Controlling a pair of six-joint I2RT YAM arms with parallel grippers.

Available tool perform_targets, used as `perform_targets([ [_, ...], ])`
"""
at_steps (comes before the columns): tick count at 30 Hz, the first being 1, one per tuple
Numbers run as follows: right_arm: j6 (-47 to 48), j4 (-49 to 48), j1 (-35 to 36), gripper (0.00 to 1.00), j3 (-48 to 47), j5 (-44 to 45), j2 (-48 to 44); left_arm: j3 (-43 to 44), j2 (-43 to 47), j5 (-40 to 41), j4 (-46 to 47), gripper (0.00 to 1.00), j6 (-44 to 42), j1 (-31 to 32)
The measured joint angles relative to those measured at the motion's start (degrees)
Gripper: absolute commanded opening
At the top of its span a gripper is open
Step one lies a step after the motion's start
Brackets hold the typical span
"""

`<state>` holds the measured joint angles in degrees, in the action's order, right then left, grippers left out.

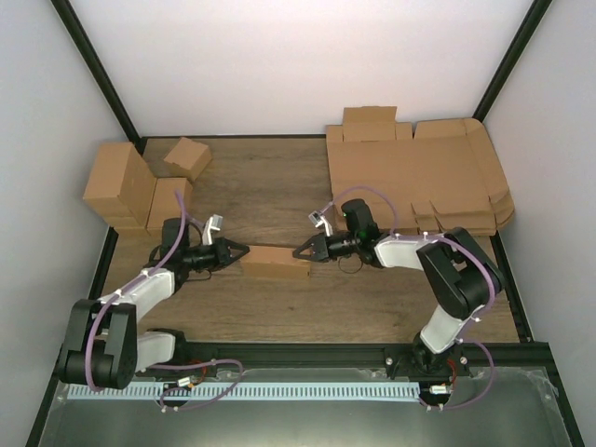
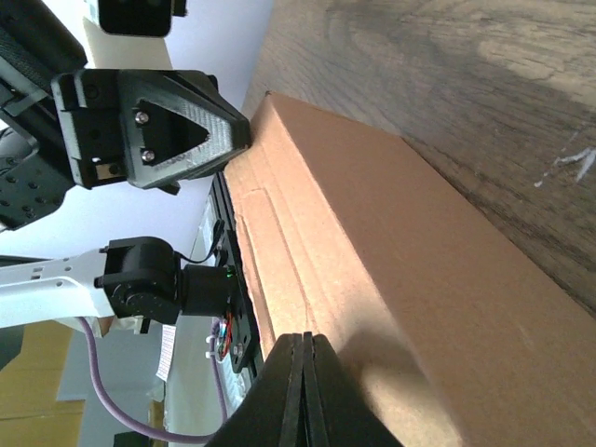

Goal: Fold the paper box

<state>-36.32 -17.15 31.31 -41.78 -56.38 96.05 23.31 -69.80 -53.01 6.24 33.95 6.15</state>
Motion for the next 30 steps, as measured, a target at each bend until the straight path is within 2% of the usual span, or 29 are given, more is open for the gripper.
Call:
perform_targets([
  [5, -0.6, -5.0, -0.2, 0.01, 0.5, -1.4, 1.5, -1.7, -1.0, 0.1, 4.3, 0.04, 1.2, -0.2],
  [13, 1.0, 1.3, 0.0, 0.01, -0.9, 1.3, -1.4, -1.7, -1.7, -0.2, 5.1, 0.04, 1.7, -0.2],
  [19, 0.9, 3.3, 0.0, 0.01, -0.8, 1.4, -5.7, 0.7, -0.8, 1.1, -0.1, 0.04, 1.0, -0.1],
  [25, -1.6, -1.4, 0.0, 0.01, 2.4, 0.3, -4.7, 1.9, -0.3, 2.1, -2.9, 0.04, 0.3, -0.1],
  [30, -3.6, -7.9, -0.1, 0.01, 5.1, -2.0, -1.0, 1.1, -1.0, 1.9, -1.0, 0.04, 0.4, -0.2],
])
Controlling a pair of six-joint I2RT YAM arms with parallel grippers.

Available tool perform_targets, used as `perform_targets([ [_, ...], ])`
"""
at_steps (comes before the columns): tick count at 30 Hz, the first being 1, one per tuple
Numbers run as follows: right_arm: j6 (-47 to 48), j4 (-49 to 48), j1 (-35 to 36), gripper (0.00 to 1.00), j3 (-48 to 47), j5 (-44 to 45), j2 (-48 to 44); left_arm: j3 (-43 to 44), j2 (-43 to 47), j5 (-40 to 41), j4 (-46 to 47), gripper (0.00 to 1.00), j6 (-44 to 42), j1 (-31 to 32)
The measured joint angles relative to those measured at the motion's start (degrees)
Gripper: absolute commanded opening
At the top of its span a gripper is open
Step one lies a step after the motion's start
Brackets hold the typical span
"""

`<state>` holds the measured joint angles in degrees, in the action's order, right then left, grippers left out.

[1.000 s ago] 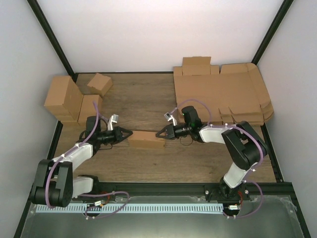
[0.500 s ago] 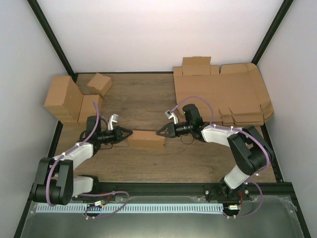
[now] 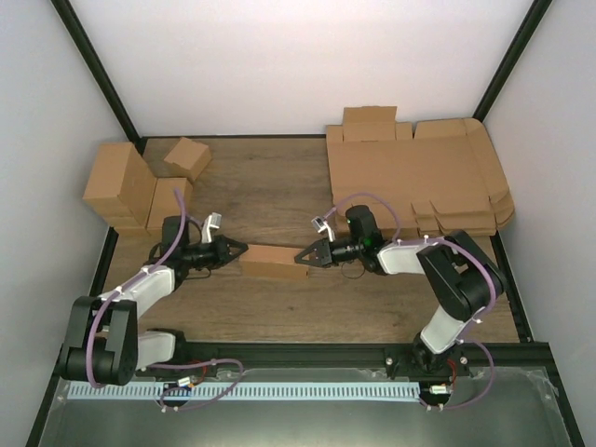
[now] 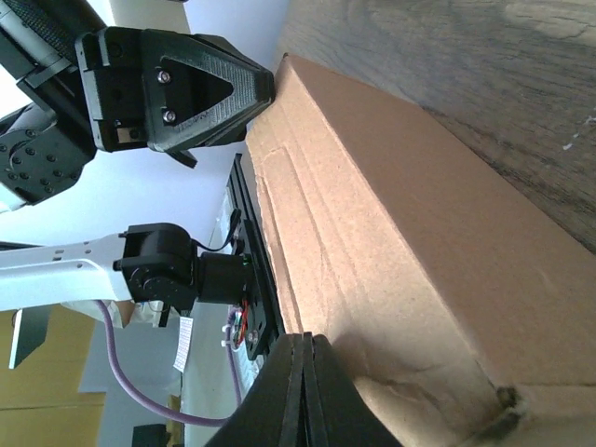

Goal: Fold the paper box

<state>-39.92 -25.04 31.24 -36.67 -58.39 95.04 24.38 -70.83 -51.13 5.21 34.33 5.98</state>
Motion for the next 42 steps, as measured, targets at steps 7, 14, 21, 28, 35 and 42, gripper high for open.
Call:
perform_targets([
  [7, -0.1, -2.2, 0.0, 0.01, 0.0, -0.7, 1.0, -0.3, -1.4, -0.6, 2.7, 0.04, 0.0, 0.0],
  [14, 3.5, 7.5, 0.3, 0.03, -3.0, 3.5, -3.1, 2.6, 0.0, 1.0, -4.3, 0.2, -2.3, 0.1],
  [21, 7.6, 16.7, 0.3, 0.09, -6.4, 8.9, -10.4, 7.8, 4.6, 3.9, -14.5, 0.41, -5.3, 0.3],
  [28, 9.7, 22.2, 0.3, 0.11, -6.2, 12.1, -11.5, 8.2, 7.0, 5.1, -19.6, 0.33, -6.0, 0.7],
  [35, 10.0, 23.3, 1.2, 0.1, -5.1, 12.6, -10.9, 8.1, 5.9, 6.7, -22.4, 0.09, -6.4, 1.8],
  [42, 10.1, 23.5, 3.3, 0.09, -4.7, 13.7, -9.5, 6.7, 4.7, 7.6, -21.4, 0.04, -5.0, 3.5],
])
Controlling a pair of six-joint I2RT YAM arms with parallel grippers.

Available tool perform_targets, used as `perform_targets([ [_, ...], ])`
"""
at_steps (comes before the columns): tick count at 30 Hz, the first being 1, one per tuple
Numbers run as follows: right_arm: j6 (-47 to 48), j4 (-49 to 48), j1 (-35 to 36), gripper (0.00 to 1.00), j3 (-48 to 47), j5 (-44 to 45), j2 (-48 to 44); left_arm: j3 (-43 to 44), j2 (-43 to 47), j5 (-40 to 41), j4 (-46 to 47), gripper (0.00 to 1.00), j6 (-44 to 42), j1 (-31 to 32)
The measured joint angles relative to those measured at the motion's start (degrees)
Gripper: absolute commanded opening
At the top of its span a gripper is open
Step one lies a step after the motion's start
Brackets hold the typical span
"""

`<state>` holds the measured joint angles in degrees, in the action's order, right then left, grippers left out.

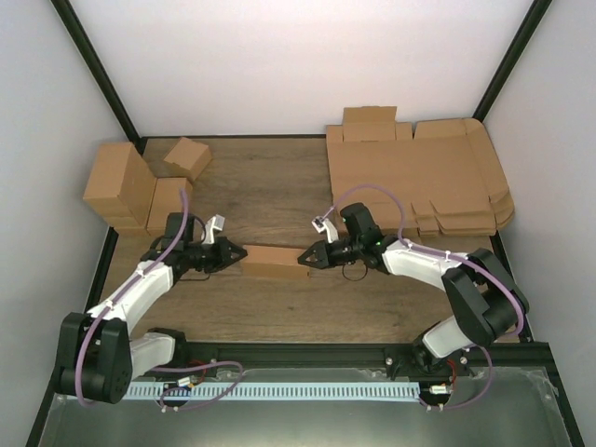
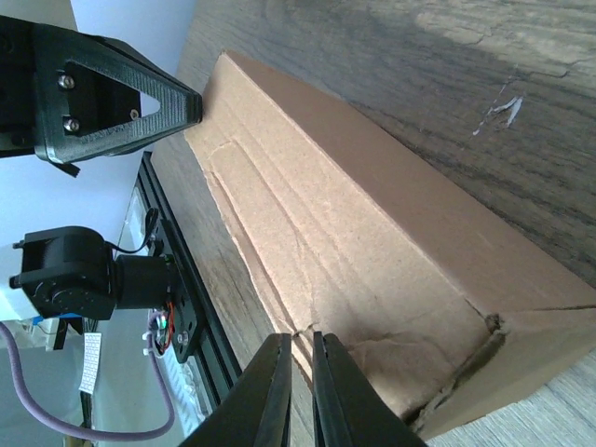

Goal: Fold the paper box

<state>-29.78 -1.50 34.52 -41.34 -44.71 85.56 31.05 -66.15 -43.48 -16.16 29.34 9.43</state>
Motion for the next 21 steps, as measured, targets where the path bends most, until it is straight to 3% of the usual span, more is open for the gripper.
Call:
perform_targets([
  [8, -0.7, 0.3, 1.5, 0.05, 1.4, 2.8, -1.7, -2.3, 4.0, 3.1, 0.4, 0.04, 5.1, 1.9],
  [13, -1.9, 0.2, 3.3, 0.05, 5.7, 3.8, -5.9, -6.0, 11.0, 4.4, -0.1, 0.07, 11.3, 5.8],
  [15, -2.4, 0.3, 4.0, 0.05, 8.1, 4.3, -8.0, -6.1, 14.0, 5.0, -2.6, 0.17, 13.4, 7.7],
  [18, -2.9, 1.5, 4.3, 0.05, 12.2, 5.8, -10.5, -4.2, 18.3, 5.7, -7.3, 0.51, 15.6, 8.9],
  [21, -3.3, 3.7, 4.3, 0.05, 15.6, 8.2, -13.6, 1.4, 19.4, 6.8, -12.1, 0.73, 15.7, 8.9],
])
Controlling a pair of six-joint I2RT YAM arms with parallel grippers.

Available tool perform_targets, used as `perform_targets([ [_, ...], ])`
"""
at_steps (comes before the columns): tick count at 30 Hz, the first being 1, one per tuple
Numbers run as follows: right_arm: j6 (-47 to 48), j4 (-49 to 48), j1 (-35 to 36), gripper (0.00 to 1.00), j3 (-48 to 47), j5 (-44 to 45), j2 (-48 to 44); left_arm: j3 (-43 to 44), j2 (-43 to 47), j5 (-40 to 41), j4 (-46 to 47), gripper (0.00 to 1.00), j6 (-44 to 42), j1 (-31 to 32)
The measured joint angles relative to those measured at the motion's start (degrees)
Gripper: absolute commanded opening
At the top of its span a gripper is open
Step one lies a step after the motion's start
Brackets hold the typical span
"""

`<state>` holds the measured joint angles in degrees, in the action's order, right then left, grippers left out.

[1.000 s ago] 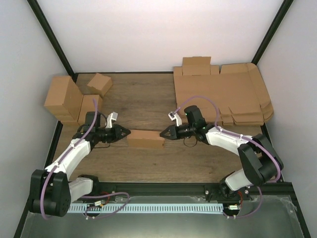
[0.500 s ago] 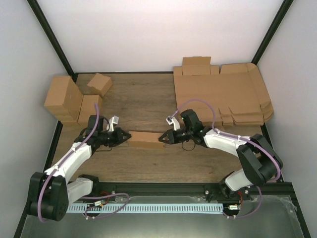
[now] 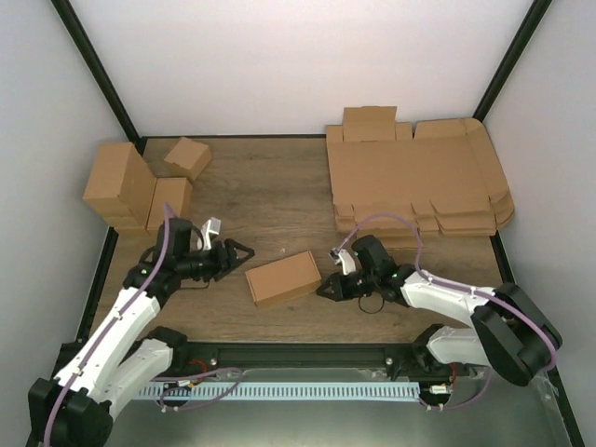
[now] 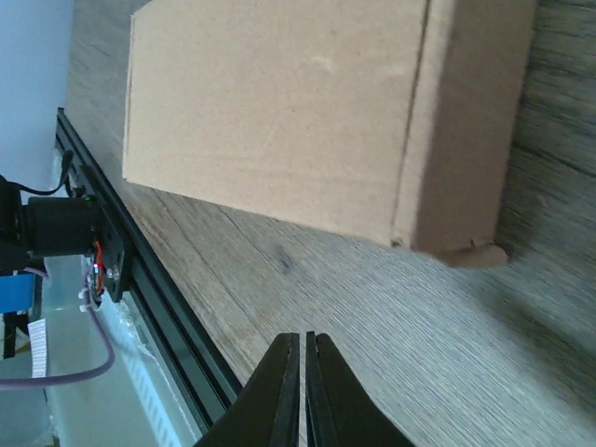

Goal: Fold the paper box

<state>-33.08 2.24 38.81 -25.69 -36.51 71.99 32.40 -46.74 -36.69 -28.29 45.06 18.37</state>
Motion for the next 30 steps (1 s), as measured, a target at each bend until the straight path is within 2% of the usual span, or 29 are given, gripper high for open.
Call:
perform_targets([
  [3, 0.1, 1.4, 0.0, 0.07, 0.6, 1.9, -2.3, 4.2, -0.7, 0.9, -1.9, 0.89, -3.3, 0.1],
  [7, 0.8, 3.0, 0.0, 0.14, -0.4, 4.7, -4.0, 6.7, -5.8, 4.9, -3.3, 0.98, -8.8, 5.9],
  [11, 1.4, 4.4, 0.0, 0.32, -1.4, 6.5, -5.3, 7.8, -12.7, 12.4, -4.2, 1.0, -12.0, 14.5],
  [12, 1.6, 4.7, -0.2, 0.39, -1.7, 6.7, -5.6, 7.7, -13.6, 13.9, -4.2, 1.0, -12.0, 15.0],
  [18, 4.0, 4.6, -6.7, 0.61, -3.7, 2.1, -2.5, 4.1, -10.6, 19.6, -2.0, 1.0, -7.6, 15.1],
  [21, 6.5, 4.7, -9.5, 0.61, -7.8, -0.4, 3.5, 2.4, -8.5, 20.2, -0.9, 1.0, -4.9, 15.0],
  [24, 8.0, 3.6, -10.5, 0.57, -11.3, -3.4, 8.5, -1.0, -5.9, 19.3, 1.8, 1.0, -3.2, 13.6],
  [30, 9.0, 0.2, -13.3, 0.47, -12.2, -9.3, 15.3, -15.0, 2.7, 11.8, 9.6, 1.0, 1.7, 2.6],
])
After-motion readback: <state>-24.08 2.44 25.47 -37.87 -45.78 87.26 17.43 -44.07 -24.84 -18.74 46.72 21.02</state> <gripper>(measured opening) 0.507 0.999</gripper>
